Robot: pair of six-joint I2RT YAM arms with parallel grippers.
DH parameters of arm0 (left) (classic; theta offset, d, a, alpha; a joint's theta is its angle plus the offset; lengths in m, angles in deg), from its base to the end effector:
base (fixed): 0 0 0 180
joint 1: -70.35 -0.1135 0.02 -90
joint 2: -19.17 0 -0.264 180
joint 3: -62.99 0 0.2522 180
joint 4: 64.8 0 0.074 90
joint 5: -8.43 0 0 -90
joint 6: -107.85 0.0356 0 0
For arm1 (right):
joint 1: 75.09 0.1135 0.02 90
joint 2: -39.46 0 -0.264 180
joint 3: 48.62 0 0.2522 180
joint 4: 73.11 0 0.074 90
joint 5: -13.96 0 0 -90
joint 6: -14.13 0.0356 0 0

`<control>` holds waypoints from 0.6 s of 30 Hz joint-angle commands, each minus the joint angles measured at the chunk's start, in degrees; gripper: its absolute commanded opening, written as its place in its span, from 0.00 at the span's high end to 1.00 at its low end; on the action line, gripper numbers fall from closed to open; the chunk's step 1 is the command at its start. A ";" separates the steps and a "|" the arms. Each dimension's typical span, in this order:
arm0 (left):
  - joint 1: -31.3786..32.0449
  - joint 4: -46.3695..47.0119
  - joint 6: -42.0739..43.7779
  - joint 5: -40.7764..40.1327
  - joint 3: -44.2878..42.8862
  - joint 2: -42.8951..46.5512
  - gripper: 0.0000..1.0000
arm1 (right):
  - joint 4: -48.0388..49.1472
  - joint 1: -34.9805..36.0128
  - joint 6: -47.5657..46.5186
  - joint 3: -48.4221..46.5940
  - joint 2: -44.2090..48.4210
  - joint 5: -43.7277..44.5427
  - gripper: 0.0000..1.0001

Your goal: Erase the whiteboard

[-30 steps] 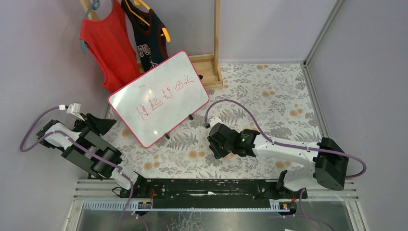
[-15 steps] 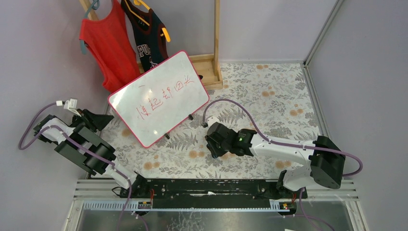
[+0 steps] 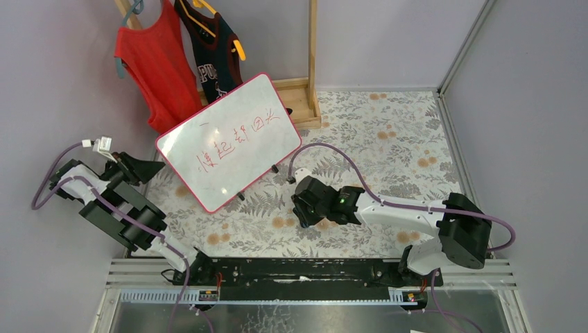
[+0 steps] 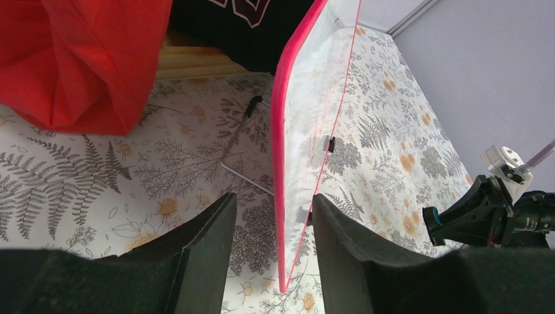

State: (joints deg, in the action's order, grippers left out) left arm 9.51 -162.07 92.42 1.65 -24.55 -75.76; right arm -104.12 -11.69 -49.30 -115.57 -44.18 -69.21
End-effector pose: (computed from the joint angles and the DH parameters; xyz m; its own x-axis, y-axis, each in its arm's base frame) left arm 0.1639 0.2212 0.2684 -0.3428 -0.3809 -0.8587 0.3944 0.7713 -0.4996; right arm 0.1408 0.2716 0.2226 -0.6773 -0.3606 -0.6413 -0.6139 0.7574 0.2224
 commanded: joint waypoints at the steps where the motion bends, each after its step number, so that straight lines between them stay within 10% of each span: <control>1: 1.25 0.18 -2.30 1.71 -3.44 -1.54 0.55 | 3.13 -0.20 -0.33 -0.72 0.53 -1.00 1.00; 18: 8.46 0.18 -3.63 5.32 -6.61 -5.70 0.60 | 3.67 -0.22 -0.38 -1.17 -0.39 -0.70 1.00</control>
State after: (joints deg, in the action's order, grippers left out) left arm 17.12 -162.09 89.18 4.71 -29.19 -79.85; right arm -102.18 -11.69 -49.35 -115.57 -44.20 -69.69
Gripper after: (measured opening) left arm 0.407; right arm 0.304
